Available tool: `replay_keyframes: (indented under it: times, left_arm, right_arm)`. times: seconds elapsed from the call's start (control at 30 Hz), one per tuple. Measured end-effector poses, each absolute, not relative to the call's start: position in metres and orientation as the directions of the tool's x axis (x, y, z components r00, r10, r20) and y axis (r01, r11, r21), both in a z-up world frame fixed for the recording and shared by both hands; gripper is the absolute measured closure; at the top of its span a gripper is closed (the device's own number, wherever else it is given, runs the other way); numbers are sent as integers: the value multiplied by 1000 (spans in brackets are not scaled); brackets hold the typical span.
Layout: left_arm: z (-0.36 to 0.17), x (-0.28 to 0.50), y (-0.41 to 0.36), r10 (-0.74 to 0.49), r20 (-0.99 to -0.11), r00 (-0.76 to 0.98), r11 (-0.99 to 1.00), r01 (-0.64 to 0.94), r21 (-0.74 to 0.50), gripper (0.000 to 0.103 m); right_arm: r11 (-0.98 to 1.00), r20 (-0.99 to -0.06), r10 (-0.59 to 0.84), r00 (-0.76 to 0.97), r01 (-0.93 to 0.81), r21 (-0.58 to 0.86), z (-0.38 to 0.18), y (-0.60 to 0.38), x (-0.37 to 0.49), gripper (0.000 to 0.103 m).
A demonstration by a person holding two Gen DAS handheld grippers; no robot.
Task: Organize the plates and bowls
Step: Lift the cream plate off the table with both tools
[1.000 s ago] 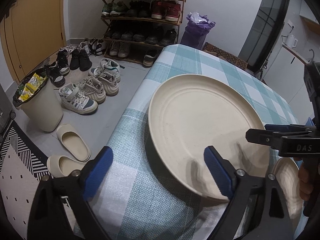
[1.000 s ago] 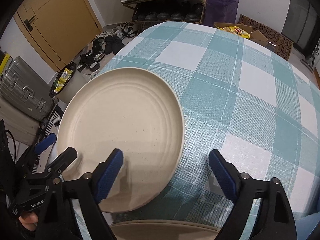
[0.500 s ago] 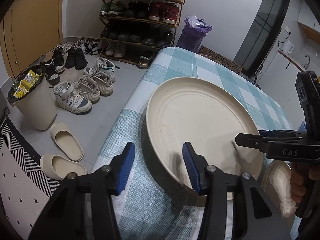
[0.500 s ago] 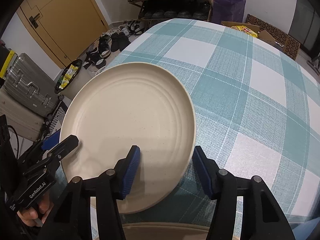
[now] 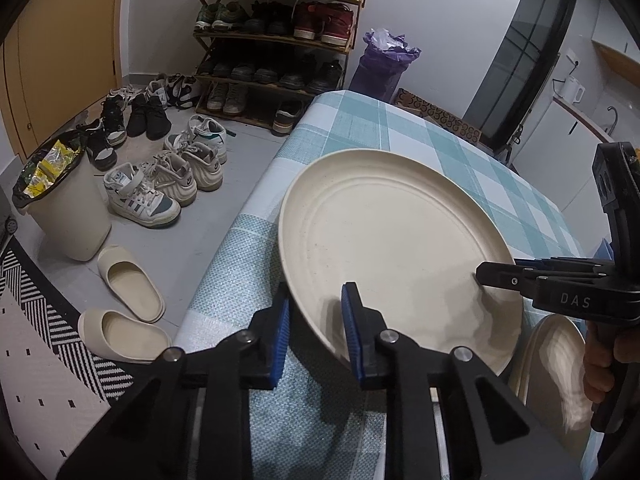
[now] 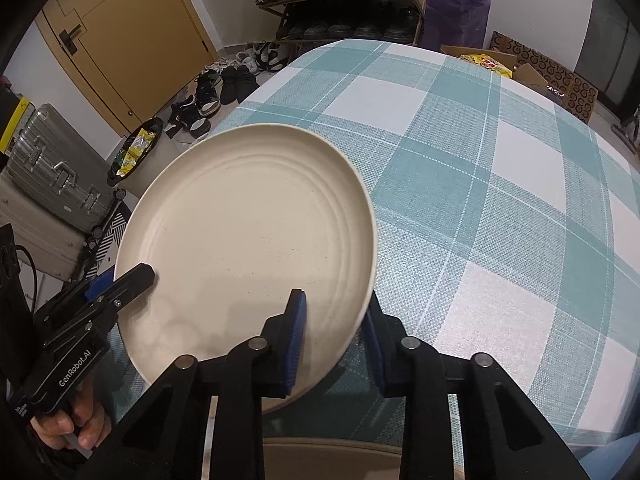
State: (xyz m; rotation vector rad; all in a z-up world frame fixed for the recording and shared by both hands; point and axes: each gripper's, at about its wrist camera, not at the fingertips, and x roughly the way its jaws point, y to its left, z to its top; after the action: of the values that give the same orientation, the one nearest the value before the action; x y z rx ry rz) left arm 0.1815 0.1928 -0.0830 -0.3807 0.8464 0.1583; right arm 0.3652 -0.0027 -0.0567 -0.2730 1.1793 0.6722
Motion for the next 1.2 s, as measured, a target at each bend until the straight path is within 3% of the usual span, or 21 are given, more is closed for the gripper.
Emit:
replay_keyframes:
  times: [0.27, 1.2]
  left_arm:
    - [-80, 179, 192, 4, -752, 659, 923, -292, -251, 81]
    - [-38, 159, 163, 21, -697, 717, 947, -238, -217, 81]
  right_arm:
    - [771, -908, 337, 251, -627, 112, -51, -3, 361, 82]
    - [779, -861, 380, 339, -619, 100, 1, -39, 334, 82]
